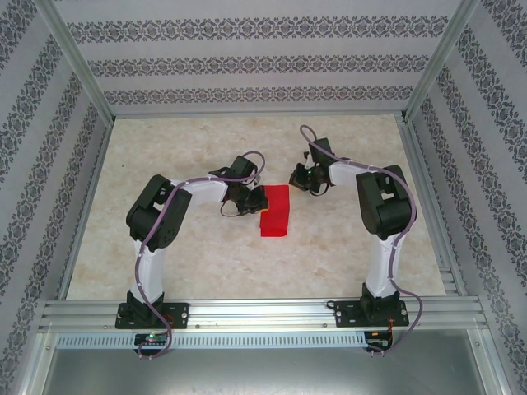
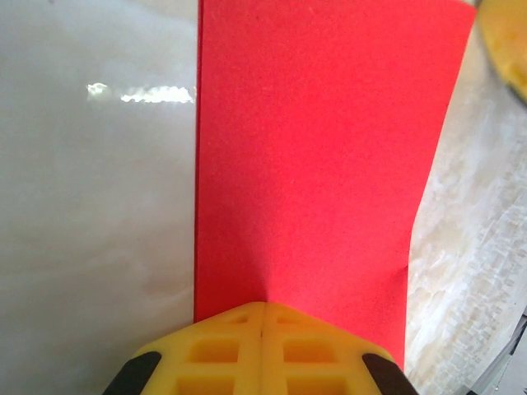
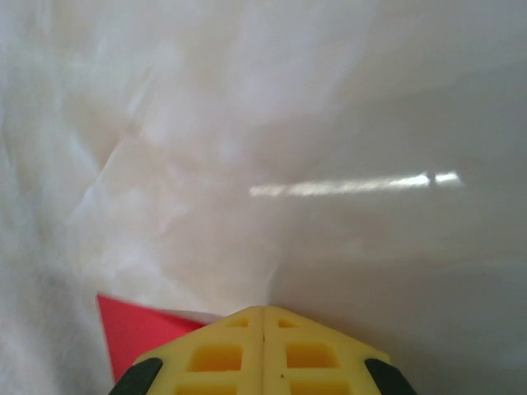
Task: Fold a paper plane with a square sheet of paper (pick it up from the middle)
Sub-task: Fold the square sheet of paper in half at the center of the table.
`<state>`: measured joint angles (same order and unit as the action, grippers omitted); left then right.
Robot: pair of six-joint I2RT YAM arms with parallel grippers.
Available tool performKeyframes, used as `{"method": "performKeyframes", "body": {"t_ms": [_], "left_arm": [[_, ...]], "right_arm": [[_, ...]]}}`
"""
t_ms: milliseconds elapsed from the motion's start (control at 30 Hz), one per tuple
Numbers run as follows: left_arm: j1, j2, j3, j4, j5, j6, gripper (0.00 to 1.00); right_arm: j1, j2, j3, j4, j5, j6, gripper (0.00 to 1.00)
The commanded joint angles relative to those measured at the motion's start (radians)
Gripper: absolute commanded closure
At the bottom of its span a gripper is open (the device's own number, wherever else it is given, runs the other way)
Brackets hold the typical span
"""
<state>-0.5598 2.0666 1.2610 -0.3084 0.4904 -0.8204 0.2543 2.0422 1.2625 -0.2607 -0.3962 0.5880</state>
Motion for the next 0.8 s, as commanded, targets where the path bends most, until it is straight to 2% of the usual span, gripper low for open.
{"method": "performKeyframes", "body": {"t_ms": [0, 200, 367, 533, 767], "left_arm": [[-0.007, 0.134, -0.106, -0.241, -0.189, -0.014, 1.0], [-0.007, 0.14, -0.106, -0.23, -0.186, -0.013, 1.0], [-0.006, 0.14, -0.11, -0.222, -0.187, -0.014, 1.0], [-0.006, 0.139, -0.115, -0.204, -0.174, -0.017, 1.0], [-0.006, 0.135, -0.117, -0.205, -0.179, -0.02, 1.0]], "right_arm": [[-0.032, -0.012, 0.033, -0.017, 0.05, -0.04, 1.0], [0.01, -0.152, -0.051, -0.03, -0.054, -0.058, 1.0], [0.091, -0.211, -0.18, -0.017, -0.127, -0.013, 1.0], [0.149, -0.218, -0.24, 0.022, -0.156, 0.039, 1.0], [0.191, -0.176, -0.229, -0.01, -0.164, 0.035, 1.0]]}}
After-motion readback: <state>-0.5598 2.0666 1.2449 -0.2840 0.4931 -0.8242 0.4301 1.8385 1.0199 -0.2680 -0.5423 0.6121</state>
